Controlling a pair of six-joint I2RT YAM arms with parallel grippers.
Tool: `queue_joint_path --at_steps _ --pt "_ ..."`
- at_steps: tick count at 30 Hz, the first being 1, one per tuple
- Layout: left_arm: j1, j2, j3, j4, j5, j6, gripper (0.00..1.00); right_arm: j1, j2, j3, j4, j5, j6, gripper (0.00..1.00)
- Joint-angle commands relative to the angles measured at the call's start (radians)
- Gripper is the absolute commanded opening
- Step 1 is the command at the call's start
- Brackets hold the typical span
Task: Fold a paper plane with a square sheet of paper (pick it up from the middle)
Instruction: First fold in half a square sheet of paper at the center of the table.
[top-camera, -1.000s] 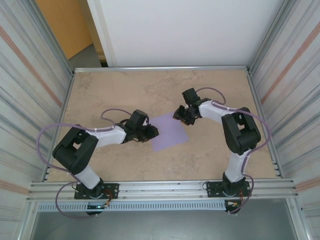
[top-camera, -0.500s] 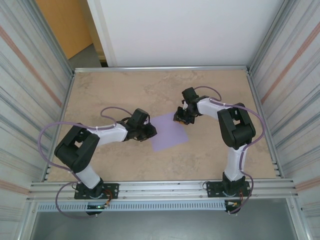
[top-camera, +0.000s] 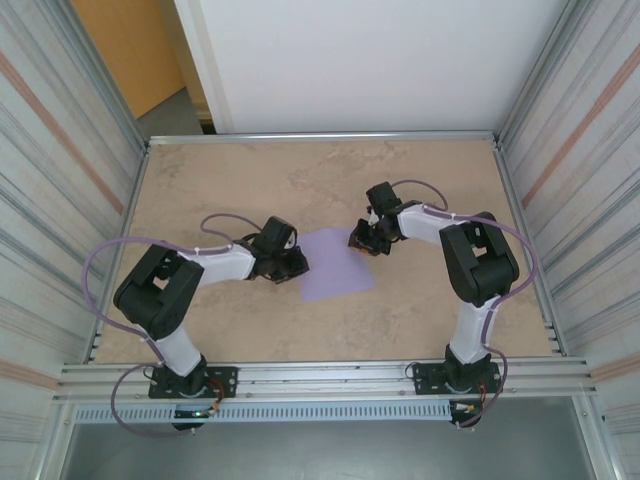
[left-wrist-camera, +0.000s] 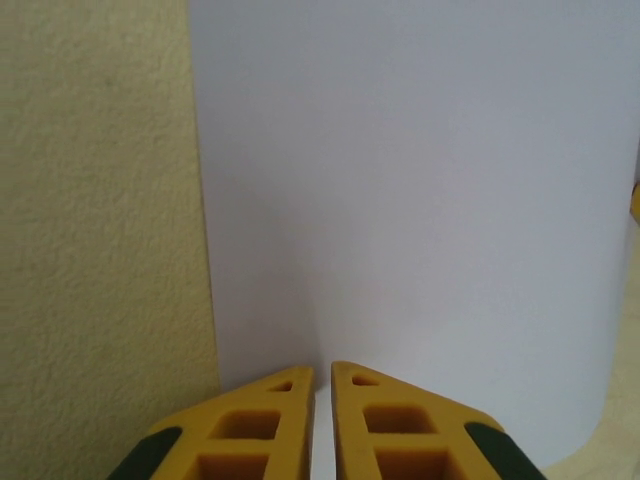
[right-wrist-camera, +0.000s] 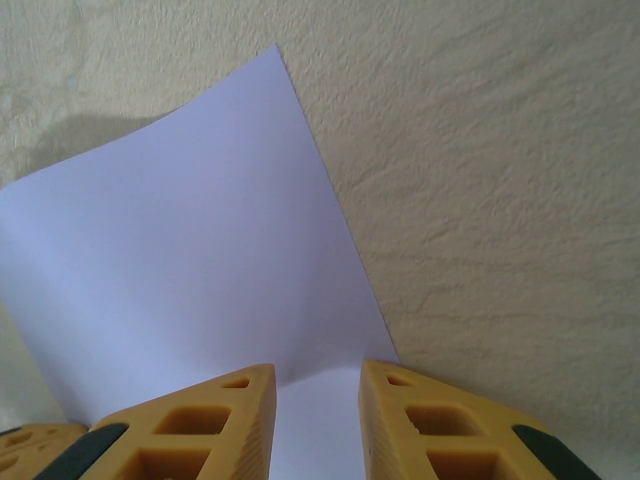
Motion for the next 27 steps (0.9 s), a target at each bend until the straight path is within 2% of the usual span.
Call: queue_joint_path --at_steps 1,11,15,27 --pt "0.018 0.004 0.025 -0.033 0.022 0.059 0.15 0.006 -0.038 -0.021 -0.037 0.006 0.032 0.29" --pt "0.026 -0.038 0.04 -0.001 0.072 0.097 0.19 0.012 -0.082 -0.022 -0.044 0.0 -0.023 0.29" --pt "0.027 -0.007 0.047 -0.01 0.062 0.083 0.19 0.025 -0.055 -0.029 -0.046 -0.004 -0.023 0.26" --pt "0.027 0.061 0.018 0.019 0.068 0.034 0.18 0.049 0.019 -0.039 -0.034 -0.012 -0.003 0.24"
